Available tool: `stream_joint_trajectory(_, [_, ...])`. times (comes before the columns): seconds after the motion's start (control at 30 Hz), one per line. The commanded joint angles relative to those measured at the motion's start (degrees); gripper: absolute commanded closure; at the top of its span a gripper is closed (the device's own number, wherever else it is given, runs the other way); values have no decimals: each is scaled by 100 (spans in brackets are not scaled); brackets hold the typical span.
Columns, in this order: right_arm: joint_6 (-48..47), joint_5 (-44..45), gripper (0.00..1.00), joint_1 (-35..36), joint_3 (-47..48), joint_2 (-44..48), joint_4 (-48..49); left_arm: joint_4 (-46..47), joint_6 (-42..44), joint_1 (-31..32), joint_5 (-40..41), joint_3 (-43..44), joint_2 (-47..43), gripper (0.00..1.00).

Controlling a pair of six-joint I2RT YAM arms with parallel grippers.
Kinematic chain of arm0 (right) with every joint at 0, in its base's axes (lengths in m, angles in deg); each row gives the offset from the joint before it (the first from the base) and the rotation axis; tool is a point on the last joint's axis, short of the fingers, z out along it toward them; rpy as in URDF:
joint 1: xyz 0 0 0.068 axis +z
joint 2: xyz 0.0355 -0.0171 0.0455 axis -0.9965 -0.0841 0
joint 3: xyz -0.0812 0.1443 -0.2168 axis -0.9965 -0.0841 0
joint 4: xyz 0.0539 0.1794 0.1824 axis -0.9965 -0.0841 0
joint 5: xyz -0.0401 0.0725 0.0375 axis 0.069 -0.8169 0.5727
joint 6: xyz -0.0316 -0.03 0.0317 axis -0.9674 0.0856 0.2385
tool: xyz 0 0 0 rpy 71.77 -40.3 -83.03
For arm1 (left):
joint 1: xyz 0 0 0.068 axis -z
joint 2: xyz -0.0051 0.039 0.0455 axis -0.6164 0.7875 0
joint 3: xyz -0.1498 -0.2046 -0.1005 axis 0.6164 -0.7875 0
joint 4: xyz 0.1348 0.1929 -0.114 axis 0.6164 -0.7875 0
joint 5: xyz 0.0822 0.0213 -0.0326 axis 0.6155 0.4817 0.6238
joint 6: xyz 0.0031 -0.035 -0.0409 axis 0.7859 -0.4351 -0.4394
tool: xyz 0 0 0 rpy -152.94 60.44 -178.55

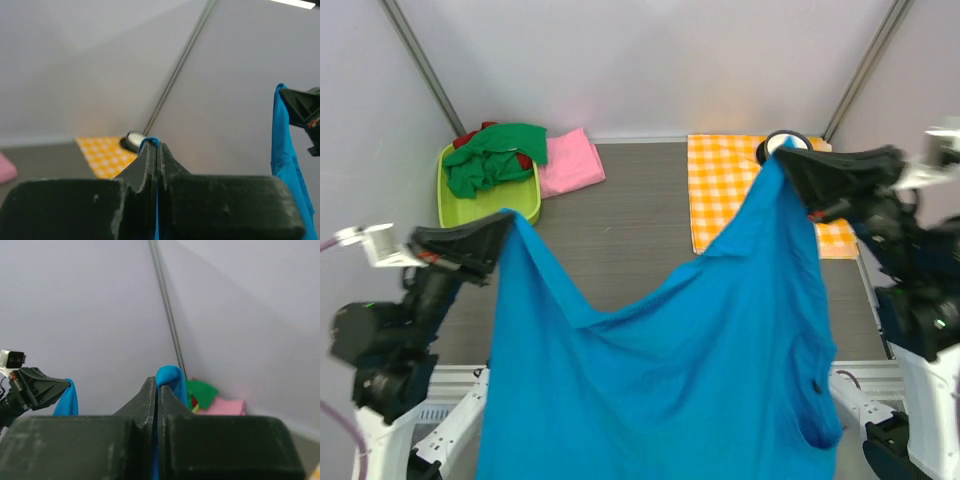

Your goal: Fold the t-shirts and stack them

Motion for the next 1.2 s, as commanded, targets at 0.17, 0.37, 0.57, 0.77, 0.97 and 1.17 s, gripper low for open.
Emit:
stream_joint_trajectory(0.17, [-376, 1313, 99, -35, -2492, -322, 636, 1165, -710, -30, 1226, -3479, -459, 100])
stream_joint_trajectory(0.37, [-569, 2262, 99, -52, -3205, -1025, 944, 1728, -983, -30, 1886, -4456, 128, 100])
stream_joint_trajectory(0.57, [-385, 3010, 99, -202, -3224, -2025, 1384, 2194, -966, -39, 2614, -4492, 1078, 100])
stream_joint_trajectory(0.77, [-323, 3142, 99, -333, -2793, -3011, 1639, 2564, -895, -416, 2581, -3983, 2352, 100])
stream_joint_trajectory(0.97, [-323, 3151, 99, -562, -2161, -3987, 1639, 2863, -1387, -1242, 2054, -3499, 3381, 99])
stream_joint_trajectory(1.17, [-446, 3177, 99, -676, -1396, -4839, 1446, 2872, -1440, -1691, 1790, -2709, 4417, 100])
